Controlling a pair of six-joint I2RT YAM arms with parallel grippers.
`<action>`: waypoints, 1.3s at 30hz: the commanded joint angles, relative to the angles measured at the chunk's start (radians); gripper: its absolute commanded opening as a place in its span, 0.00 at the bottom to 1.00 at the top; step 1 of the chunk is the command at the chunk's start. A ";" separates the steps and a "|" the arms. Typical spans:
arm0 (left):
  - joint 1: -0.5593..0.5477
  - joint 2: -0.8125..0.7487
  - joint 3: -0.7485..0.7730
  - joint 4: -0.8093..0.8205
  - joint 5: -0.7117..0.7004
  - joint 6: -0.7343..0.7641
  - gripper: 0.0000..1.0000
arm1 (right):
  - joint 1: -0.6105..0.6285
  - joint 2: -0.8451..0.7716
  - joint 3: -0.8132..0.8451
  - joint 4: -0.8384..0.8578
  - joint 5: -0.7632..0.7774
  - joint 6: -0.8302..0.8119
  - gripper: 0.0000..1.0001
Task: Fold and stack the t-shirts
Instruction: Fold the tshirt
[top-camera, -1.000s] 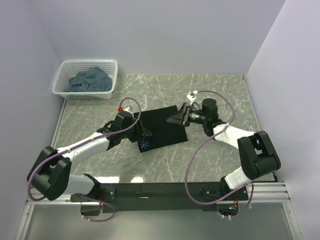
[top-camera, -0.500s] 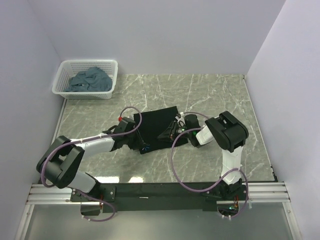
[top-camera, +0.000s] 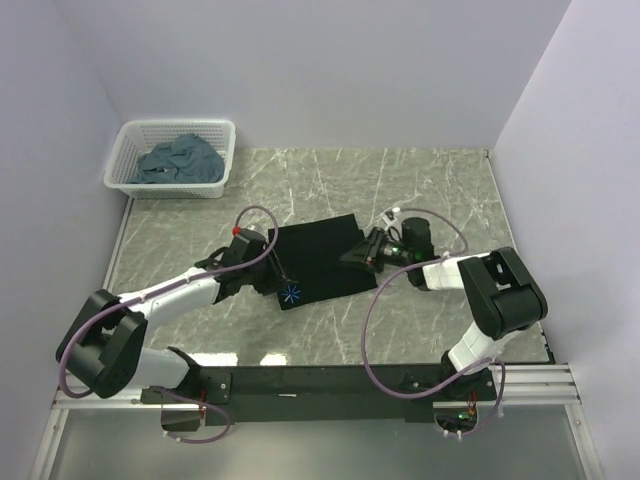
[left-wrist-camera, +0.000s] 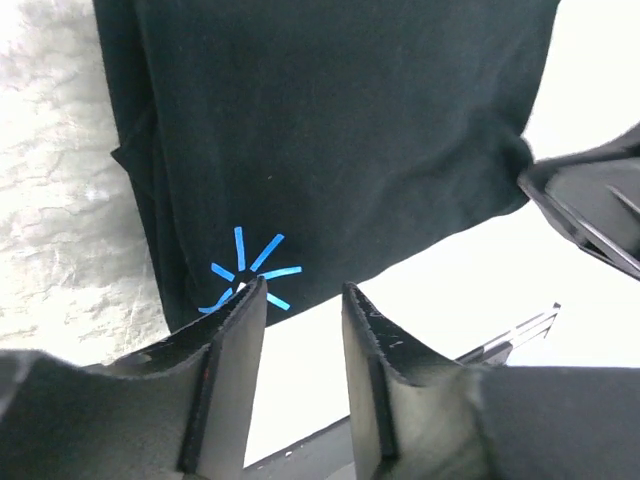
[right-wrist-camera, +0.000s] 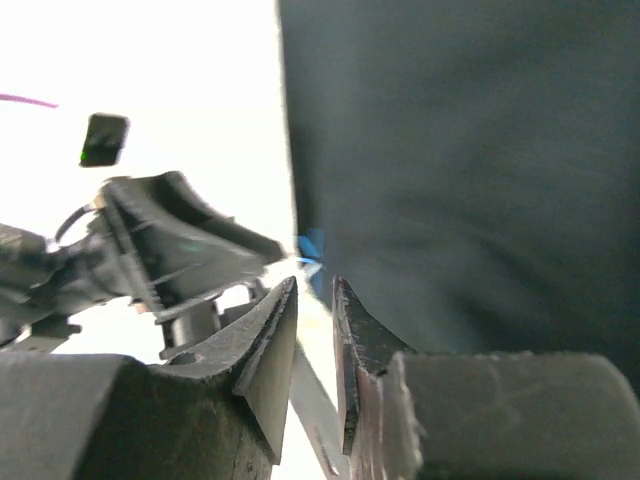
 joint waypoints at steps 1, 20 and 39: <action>-0.005 0.049 0.003 0.004 0.054 0.009 0.41 | -0.069 0.071 -0.080 -0.028 -0.029 -0.061 0.28; 0.035 -0.032 -0.077 -0.145 -0.001 0.012 0.37 | -0.196 -0.097 -0.203 -0.222 0.030 -0.154 0.25; -0.019 -0.054 0.035 -0.240 -0.141 0.016 0.66 | -0.152 -0.467 -0.032 -0.745 0.378 -0.435 0.55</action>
